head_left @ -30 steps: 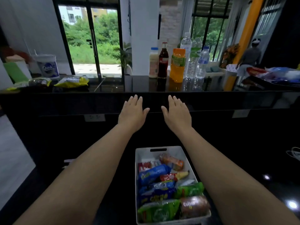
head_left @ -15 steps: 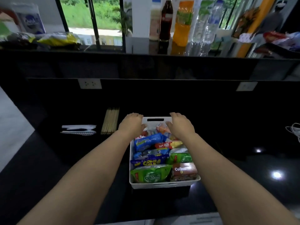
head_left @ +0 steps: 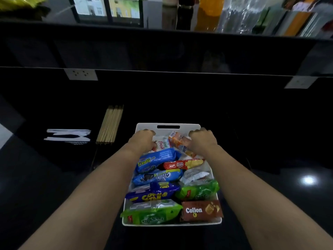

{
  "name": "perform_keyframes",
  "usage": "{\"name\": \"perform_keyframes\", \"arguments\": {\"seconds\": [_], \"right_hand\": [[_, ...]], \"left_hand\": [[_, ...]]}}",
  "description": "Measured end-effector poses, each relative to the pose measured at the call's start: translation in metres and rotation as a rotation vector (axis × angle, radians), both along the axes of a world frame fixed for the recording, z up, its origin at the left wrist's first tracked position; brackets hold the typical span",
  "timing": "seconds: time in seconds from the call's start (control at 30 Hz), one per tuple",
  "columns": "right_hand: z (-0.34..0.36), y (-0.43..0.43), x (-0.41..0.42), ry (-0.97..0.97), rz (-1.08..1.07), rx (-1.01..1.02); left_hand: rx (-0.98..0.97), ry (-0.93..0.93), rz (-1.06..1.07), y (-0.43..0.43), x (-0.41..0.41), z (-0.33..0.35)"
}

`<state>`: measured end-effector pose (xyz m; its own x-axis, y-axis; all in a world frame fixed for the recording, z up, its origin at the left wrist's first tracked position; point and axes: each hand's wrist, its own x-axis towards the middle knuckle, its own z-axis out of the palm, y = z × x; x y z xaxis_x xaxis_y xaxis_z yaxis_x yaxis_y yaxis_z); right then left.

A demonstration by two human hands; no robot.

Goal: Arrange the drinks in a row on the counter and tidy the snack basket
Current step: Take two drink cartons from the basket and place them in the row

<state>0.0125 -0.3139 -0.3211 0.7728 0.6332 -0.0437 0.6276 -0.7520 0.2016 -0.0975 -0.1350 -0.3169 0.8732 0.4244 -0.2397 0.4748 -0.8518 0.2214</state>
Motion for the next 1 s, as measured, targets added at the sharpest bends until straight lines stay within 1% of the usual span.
{"name": "perform_keyframes", "arguments": {"seconds": [0.13, 0.2, 0.3, 0.43, 0.6, 0.7, 0.8, 0.9, 1.0], "right_hand": [[-0.006, 0.003, 0.009, -0.039, 0.055, -0.100], [-0.008, 0.006, 0.011, -0.037, 0.067, -0.131], [-0.010, 0.007, 0.014, -0.046, 0.083, -0.152], [-0.009, 0.008, 0.015, -0.027, 0.087, -0.130], [0.002, 0.007, 0.020, 0.032, 0.077, -0.036], [0.014, 0.005, 0.021, 0.057, 0.061, 0.076], [0.026, 0.005, 0.018, 0.131, 0.049, 0.210], [0.038, 0.002, 0.013, 0.230, 0.019, 0.350], [0.053, 0.002, 0.014, 0.280, -0.012, 0.426]], "left_hand": [[-0.030, 0.115, -0.037, 0.002, 0.014, -0.010], [-0.014, 0.162, -0.066, 0.001, 0.017, -0.013], [0.034, 0.179, -0.102, -0.001, 0.017, -0.017], [0.081, 0.164, -0.102, -0.003, 0.017, -0.019], [0.069, 0.096, -0.109, -0.001, 0.014, -0.013], [0.104, 0.025, -0.098, 0.002, 0.014, -0.002], [0.146, -0.021, -0.061, 0.008, 0.012, 0.015], [0.057, -0.076, -0.006, 0.015, 0.007, 0.031], [-0.079, -0.110, 0.032, 0.022, 0.003, 0.050]]}}
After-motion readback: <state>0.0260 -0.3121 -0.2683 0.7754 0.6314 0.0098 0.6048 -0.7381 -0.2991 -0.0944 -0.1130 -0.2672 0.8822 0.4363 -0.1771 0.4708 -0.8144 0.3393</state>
